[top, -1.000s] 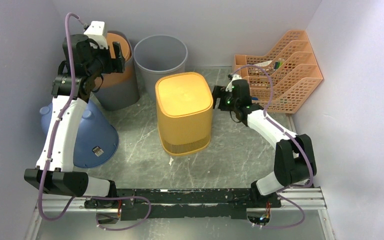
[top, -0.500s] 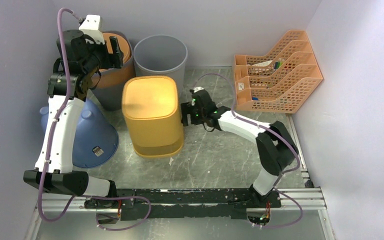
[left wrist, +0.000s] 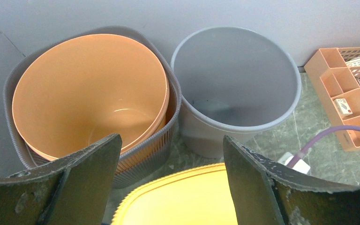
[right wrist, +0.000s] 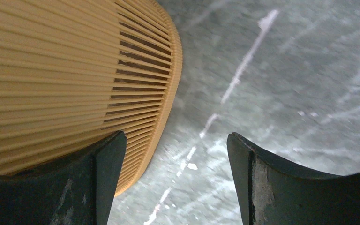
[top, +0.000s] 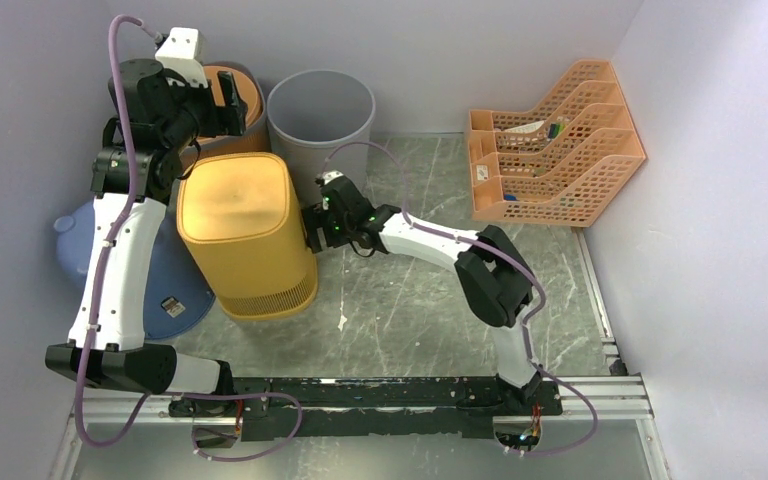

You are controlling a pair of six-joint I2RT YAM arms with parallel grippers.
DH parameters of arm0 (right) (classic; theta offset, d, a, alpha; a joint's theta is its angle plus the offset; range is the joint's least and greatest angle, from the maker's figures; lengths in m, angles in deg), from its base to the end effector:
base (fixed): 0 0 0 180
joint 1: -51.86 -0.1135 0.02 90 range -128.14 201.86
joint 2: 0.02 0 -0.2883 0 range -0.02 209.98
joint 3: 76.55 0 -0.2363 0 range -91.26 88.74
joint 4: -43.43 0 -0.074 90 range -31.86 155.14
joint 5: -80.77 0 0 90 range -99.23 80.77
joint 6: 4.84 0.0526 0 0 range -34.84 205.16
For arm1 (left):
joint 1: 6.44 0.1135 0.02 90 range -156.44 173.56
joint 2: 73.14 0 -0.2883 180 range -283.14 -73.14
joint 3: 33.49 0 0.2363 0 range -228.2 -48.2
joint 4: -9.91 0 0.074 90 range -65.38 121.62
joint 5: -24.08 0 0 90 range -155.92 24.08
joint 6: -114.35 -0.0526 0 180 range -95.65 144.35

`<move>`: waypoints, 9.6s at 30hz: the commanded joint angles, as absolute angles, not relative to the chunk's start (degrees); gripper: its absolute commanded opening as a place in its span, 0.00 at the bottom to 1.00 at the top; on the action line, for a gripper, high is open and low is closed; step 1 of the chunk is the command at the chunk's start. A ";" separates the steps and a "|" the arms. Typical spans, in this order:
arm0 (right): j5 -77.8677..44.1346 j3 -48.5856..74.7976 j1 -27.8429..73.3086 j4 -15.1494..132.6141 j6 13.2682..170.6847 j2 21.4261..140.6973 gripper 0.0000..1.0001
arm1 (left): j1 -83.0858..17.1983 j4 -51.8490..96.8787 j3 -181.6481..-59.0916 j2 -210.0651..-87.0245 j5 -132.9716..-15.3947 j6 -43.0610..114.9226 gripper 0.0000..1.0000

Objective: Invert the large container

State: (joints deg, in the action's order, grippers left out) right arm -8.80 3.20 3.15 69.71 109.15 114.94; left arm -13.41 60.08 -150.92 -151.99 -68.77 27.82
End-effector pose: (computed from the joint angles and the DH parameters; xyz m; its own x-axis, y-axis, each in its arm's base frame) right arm 0.3076 0.3497 0.2318 -0.6994 -0.1803 -0.6916 -0.5071 0.8071 0.3024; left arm 0.2706 -0.0357 0.5183 -0.2093 -0.0353 -0.9772 0.1572 0.9851 -0.0693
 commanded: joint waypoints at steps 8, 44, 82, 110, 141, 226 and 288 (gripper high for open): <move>-6.97 -2.38 -0.22 71.75 106.64 116.98 0.80 | -13.91 59.03 -150.19 -151.73 -70.22 27.80 0.91; -9.98 -30.86 21.80 70.50 111.12 122.27 0.83 | -13.91 55.40 -146.99 -151.69 -72.81 29.23 0.91; -1.59 -8.01 28.45 75.96 101.84 100.87 0.00 | -13.91 55.75 -143.22 -147.06 -70.83 28.62 0.91; -0.07 -2.69 27.07 83.57 92.36 84.70 0.55 | -13.91 55.63 -141.10 -146.30 -71.23 29.74 0.91; -15.41 -3.09 8.75 91.04 77.03 93.17 0.51 | -13.91 54.65 -137.89 -144.90 -70.20 29.38 0.91; -39.17 67.34 53.21 -46.33 172.63 106.28 0.09 | -17.57 56.98 -145.19 -152.06 -68.41 27.78 0.94; -42.95 65.89 46.94 -32.64 160.11 105.45 0.37 | -24.43 58.28 -148.49 -157.90 -65.27 25.86 0.96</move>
